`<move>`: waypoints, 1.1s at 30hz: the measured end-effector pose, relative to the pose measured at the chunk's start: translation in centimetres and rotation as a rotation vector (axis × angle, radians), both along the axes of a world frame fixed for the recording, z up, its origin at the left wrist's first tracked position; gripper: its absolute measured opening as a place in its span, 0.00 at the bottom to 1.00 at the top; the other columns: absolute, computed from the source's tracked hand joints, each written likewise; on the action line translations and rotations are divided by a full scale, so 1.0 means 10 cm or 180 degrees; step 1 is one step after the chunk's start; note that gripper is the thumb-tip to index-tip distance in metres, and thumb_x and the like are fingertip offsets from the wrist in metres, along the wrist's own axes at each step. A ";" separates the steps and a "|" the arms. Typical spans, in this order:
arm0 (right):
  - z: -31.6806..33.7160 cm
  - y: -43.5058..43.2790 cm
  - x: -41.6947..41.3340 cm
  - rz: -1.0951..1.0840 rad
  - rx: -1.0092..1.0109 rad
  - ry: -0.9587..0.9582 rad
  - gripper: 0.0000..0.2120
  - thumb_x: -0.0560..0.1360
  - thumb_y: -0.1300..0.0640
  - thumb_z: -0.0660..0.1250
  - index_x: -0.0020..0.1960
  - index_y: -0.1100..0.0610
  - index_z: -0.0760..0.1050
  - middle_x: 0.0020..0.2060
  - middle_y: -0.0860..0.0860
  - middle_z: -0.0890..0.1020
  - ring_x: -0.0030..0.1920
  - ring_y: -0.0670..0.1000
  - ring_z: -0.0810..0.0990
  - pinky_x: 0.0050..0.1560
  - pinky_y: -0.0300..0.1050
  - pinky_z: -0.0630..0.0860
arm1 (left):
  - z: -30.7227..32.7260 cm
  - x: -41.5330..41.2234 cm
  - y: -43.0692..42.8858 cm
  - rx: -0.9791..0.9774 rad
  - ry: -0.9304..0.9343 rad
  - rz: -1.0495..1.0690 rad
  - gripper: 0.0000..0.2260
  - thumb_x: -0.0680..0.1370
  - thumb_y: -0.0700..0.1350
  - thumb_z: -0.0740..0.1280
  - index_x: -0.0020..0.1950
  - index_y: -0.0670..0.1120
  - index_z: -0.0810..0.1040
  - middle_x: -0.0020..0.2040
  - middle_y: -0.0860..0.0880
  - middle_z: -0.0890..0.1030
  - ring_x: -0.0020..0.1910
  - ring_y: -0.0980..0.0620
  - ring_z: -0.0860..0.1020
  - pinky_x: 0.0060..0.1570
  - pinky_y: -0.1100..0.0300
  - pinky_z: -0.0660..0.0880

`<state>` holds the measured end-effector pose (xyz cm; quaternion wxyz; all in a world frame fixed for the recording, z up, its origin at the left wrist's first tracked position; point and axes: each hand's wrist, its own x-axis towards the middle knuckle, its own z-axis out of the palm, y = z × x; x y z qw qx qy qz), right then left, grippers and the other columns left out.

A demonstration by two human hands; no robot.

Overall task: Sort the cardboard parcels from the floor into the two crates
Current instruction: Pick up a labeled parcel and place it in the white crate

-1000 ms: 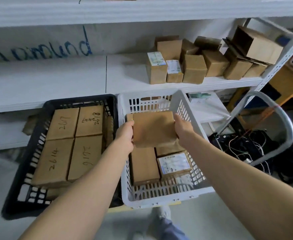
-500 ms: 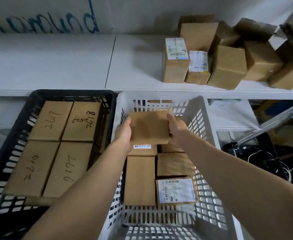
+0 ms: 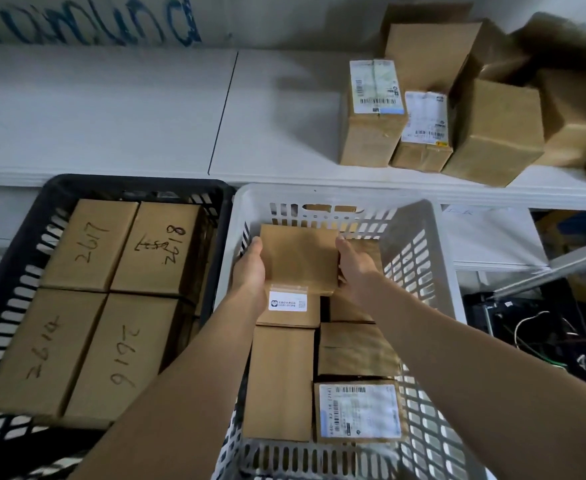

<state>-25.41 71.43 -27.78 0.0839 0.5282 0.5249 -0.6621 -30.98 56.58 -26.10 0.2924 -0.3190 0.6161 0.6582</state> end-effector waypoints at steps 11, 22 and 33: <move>-0.03 -0.04 -0.04 -0.0036 -0.0114 0.0052 0.30 0.76 0.38 0.61 0.68 0.60 0.70 0.49 0.52 0.73 0.56 0.55 0.73 0.66 0.58 0.70 | 0.10 0.21 -0.08 0.0199 -0.0125 0.0421 0.18 0.78 0.54 0.64 0.68 0.53 0.72 0.63 0.48 0.79 0.62 0.45 0.76 0.67 0.46 0.69; 0.67 -0.08 0.17 -0.0146 0.0551 0.0174 0.20 0.81 0.42 0.55 0.46 0.58 0.72 0.29 0.49 0.66 0.29 0.48 0.65 0.29 0.42 0.62 | 0.56 0.33 -0.15 0.0149 0.0011 0.0074 0.22 0.76 0.57 0.65 0.67 0.48 0.74 0.61 0.49 0.78 0.59 0.46 0.76 0.63 0.49 0.71; 1.64 -0.49 0.91 -0.0948 0.0989 0.1213 0.18 0.78 0.43 0.59 0.40 0.55 0.74 0.35 0.51 0.75 0.36 0.48 0.72 0.36 0.45 0.69 | 1.59 0.82 -0.17 0.0479 0.0786 -0.1051 0.13 0.80 0.53 0.62 0.56 0.46 0.77 0.50 0.50 0.79 0.48 0.52 0.77 0.47 0.58 0.72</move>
